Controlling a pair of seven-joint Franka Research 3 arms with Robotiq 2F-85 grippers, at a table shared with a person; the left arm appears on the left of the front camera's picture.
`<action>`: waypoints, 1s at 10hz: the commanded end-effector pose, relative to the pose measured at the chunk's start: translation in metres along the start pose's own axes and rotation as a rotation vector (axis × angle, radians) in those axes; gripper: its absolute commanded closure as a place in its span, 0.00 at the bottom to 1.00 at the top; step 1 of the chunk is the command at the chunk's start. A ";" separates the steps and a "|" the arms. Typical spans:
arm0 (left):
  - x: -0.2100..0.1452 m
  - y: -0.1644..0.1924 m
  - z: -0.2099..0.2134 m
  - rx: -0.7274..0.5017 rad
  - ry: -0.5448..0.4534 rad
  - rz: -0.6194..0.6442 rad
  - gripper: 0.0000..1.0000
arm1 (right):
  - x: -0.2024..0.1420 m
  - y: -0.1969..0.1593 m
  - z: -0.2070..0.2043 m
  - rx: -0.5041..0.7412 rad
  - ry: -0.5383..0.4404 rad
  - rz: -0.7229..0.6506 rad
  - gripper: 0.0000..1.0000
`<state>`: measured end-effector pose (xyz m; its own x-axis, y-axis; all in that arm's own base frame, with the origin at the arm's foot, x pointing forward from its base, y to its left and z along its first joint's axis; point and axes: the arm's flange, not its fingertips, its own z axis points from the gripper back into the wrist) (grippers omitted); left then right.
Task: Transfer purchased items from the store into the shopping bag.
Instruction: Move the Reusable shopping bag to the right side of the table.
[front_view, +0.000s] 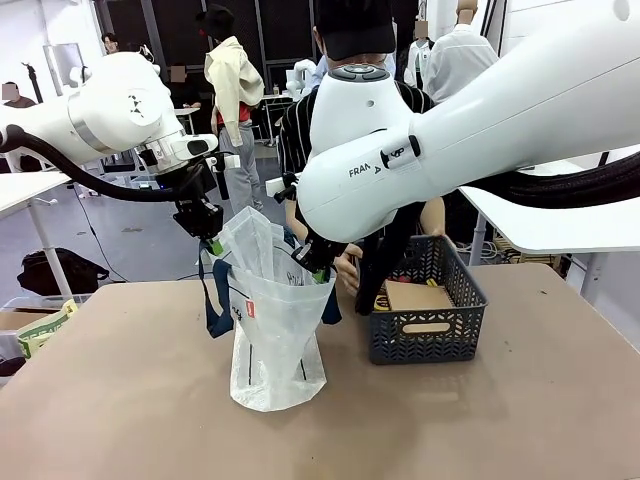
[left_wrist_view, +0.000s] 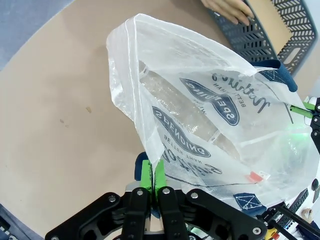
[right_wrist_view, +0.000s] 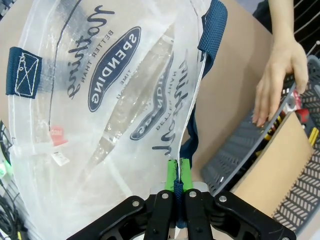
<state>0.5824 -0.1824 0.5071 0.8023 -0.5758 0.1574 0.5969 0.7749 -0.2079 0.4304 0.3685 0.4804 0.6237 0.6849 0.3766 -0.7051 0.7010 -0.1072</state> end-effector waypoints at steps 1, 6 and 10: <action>-0.002 0.000 0.002 0.001 -0.007 0.005 1.00 | -0.001 0.000 0.001 -0.002 -0.001 0.000 1.00; -0.002 0.000 0.002 0.001 -0.007 0.005 1.00 | -0.001 0.000 0.001 -0.002 -0.001 0.000 1.00; -0.002 0.000 0.002 0.001 -0.007 0.005 1.00 | -0.001 0.000 0.001 -0.002 -0.001 0.000 1.00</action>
<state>0.5824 -0.1824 0.5071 0.8023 -0.5758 0.1574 0.5969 0.7749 -0.2079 0.4304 0.3685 0.4804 0.6237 0.6849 0.3766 -0.7051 0.7010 -0.1072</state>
